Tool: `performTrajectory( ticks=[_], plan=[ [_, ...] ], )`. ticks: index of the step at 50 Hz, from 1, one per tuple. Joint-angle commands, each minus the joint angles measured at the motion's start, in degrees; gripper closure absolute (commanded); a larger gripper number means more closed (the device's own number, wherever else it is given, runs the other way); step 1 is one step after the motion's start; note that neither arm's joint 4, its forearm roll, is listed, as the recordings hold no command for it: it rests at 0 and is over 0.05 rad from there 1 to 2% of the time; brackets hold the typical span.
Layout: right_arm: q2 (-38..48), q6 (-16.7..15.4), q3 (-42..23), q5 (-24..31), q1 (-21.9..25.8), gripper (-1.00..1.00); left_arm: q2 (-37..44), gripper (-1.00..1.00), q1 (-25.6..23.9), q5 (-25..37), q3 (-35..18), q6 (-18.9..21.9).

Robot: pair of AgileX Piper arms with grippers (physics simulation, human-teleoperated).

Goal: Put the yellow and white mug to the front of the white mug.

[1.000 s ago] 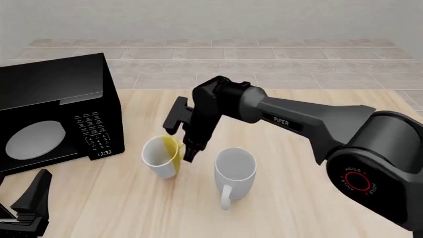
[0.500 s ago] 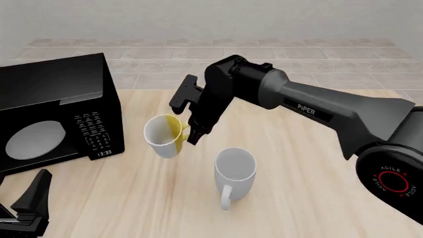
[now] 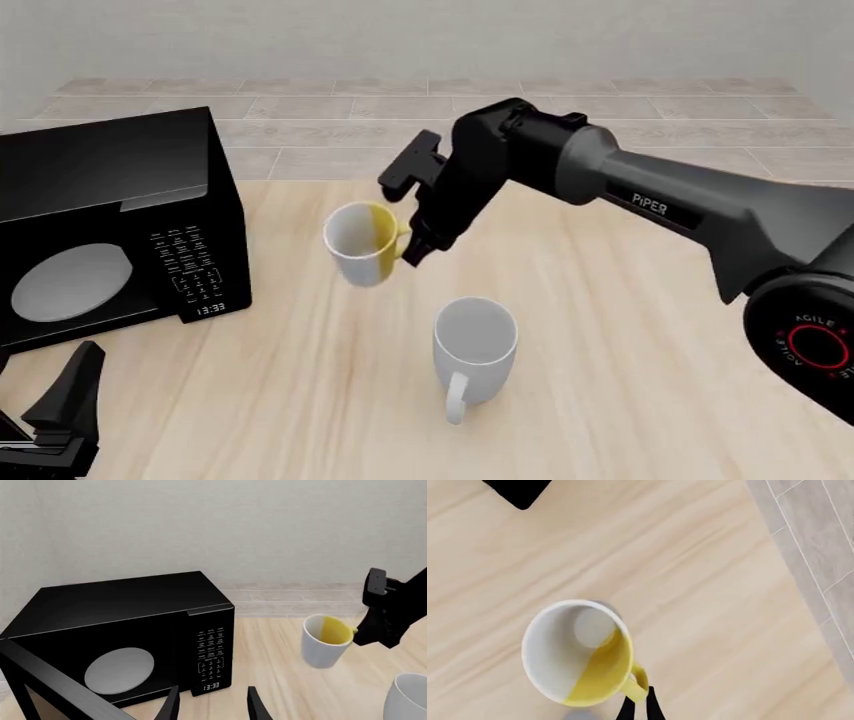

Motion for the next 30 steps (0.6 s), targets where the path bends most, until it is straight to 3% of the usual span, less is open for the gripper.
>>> performTrajectory(
  ticks=[1,30],
  plan=[
    [-1.2,2.5,2.0,-1.9,-2.8,1.00,0.0,-1.00,0.0,0.0,0.0,0.0],
    [-5.2,4.8,13.4,-8.9,-7.9,1.00,0.0,-1.00,0.0,0.0,0.0,0.0]
  ],
)
